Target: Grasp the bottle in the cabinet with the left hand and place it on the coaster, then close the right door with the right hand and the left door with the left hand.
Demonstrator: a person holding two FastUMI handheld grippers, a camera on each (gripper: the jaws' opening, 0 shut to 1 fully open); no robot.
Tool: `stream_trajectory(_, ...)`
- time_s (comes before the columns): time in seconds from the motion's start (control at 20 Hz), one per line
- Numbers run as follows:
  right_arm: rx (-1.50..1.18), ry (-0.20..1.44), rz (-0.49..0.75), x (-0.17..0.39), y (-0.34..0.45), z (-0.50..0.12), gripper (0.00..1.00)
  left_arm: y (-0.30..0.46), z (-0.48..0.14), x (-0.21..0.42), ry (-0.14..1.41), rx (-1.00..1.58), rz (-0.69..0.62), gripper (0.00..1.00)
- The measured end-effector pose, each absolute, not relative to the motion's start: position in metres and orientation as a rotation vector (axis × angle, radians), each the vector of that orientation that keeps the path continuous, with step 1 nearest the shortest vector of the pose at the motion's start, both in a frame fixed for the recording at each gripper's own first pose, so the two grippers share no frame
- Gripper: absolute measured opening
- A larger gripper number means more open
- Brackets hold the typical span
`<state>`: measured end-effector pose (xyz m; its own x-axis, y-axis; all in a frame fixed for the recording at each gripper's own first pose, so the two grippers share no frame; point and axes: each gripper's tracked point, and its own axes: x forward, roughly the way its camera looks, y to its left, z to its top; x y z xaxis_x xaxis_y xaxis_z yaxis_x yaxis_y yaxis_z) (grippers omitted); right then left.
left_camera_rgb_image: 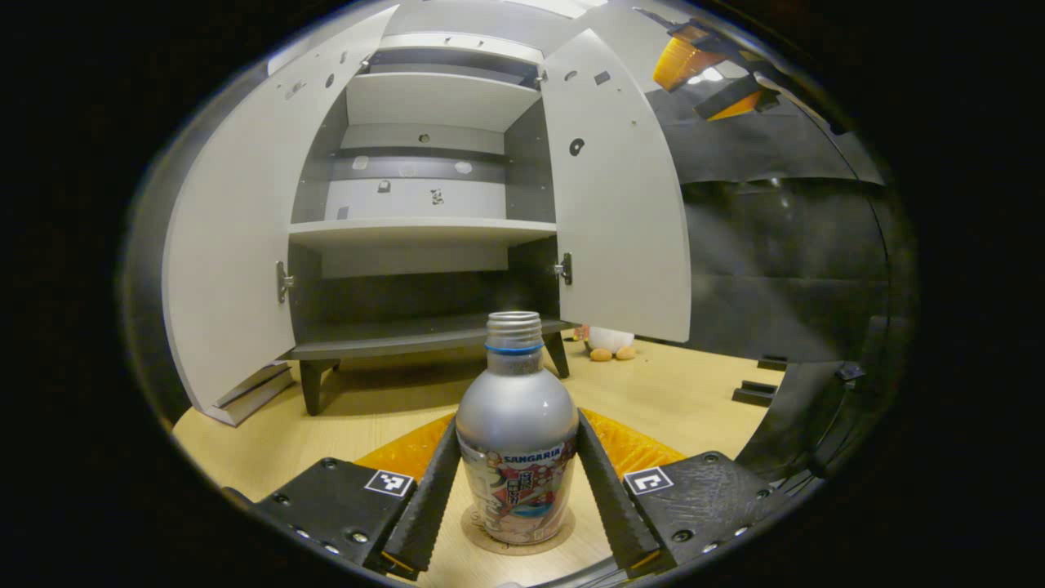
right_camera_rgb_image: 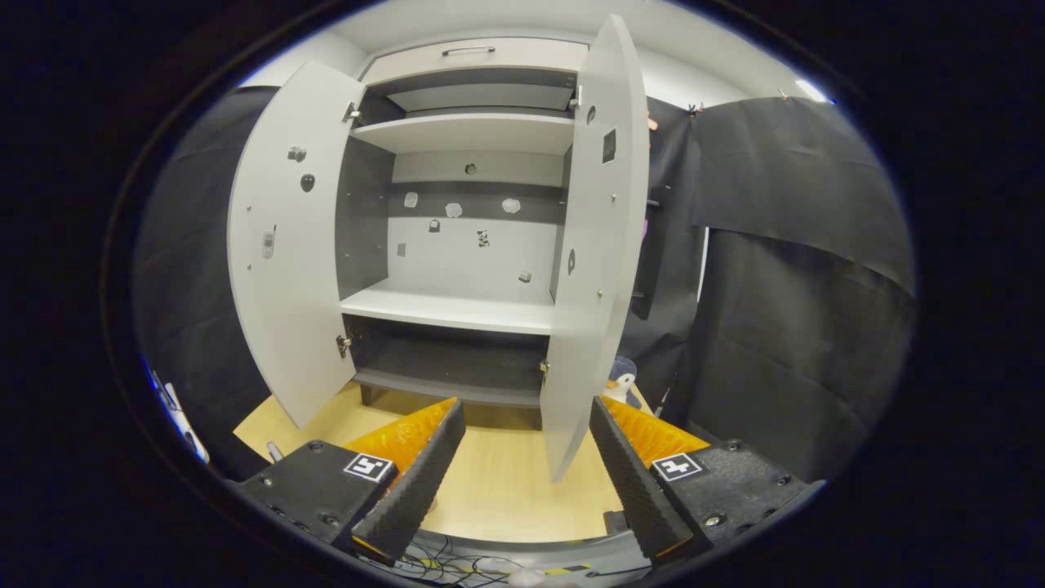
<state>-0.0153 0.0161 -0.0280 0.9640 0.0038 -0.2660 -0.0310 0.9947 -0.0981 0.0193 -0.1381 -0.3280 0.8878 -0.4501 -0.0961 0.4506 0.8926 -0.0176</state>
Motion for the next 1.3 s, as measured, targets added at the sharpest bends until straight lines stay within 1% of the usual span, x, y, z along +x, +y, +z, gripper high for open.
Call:
stream_trajectory(0.2, -0.107, 0.281, 0.027, -0.016, 0.020, -0.031, 1.00, -0.139, -0.326, 0.019, 0.094, 0.001, -0.474, 0.80)
stream_trajectory(0.25, -0.109, 0.285, 0.030, -0.017, 0.020, -0.032, 1.00, -0.138, -0.325, 0.019, 0.096, 0.012, -0.472, 0.83)
stream_trajectory(0.3, -0.110, 0.284, 0.030, -0.017, 0.021, -0.032, 1.00, -0.137, -0.321, 0.018, 0.090, 0.020, -0.472, 0.83)
stream_trajectory(0.35, -0.110, 0.283, 0.032, -0.017, 0.022, -0.032, 1.00, -0.137, -0.315, 0.017, 0.080, 0.025, -0.474, 1.00)
stream_trajectory(0.4, -0.108, 0.279, 0.031, -0.017, 0.022, -0.032, 1.00, -0.137, -0.309, 0.018, 0.072, 0.031, -0.474, 0.99)
stream_trajectory(0.5, -0.097, 0.273, 0.034, -0.016, 0.022, -0.031, 1.00, -0.135, -0.293, 0.018, 0.057, 0.030, -0.470, 1.00)
stream_trajectory(0.55, -0.092, 0.270, 0.034, -0.016, 0.022, -0.032, 1.00, -0.135, -0.282, 0.019, 0.046, 0.021, -0.471, 0.98)
stream_trajectory(0.6, -0.086, 0.267, 0.033, -0.016, 0.023, -0.032, 1.00, -0.136, -0.269, 0.019, 0.035, 0.008, -0.480, 0.98)
stream_trajectory(0.75, -0.064, 0.254, 0.027, -0.016, 0.022, -0.032, 1.00, -0.136, -0.223, 0.022, -0.007, -0.020, -0.481, 0.98)
stream_trajectory(0.95, -0.033, 0.217, 0.011, -0.013, 0.018, -0.028, 1.00, -0.125, -0.152, 0.033, -0.054, -0.052, -0.447, 0.99)
stream_trajectory(1.0, -0.024, 0.205, 0.009, -0.012, 0.018, -0.025, 1.00, -0.119, -0.137, 0.036, -0.057, -0.055, -0.437, 0.98)
stream_trajectory(1.1, -0.004, 0.176, 0.008, -0.011, 0.017, -0.021, 1.00, -0.105, -0.107, 0.043, -0.057, -0.068, -0.413, 0.98)
stream_trajectory(1.3, 0.022, 0.127, -0.014, -0.009, 0.008, -0.012, 1.00, -0.072, -0.069, 0.052, 0.002, -0.108, -0.367, 0.99)
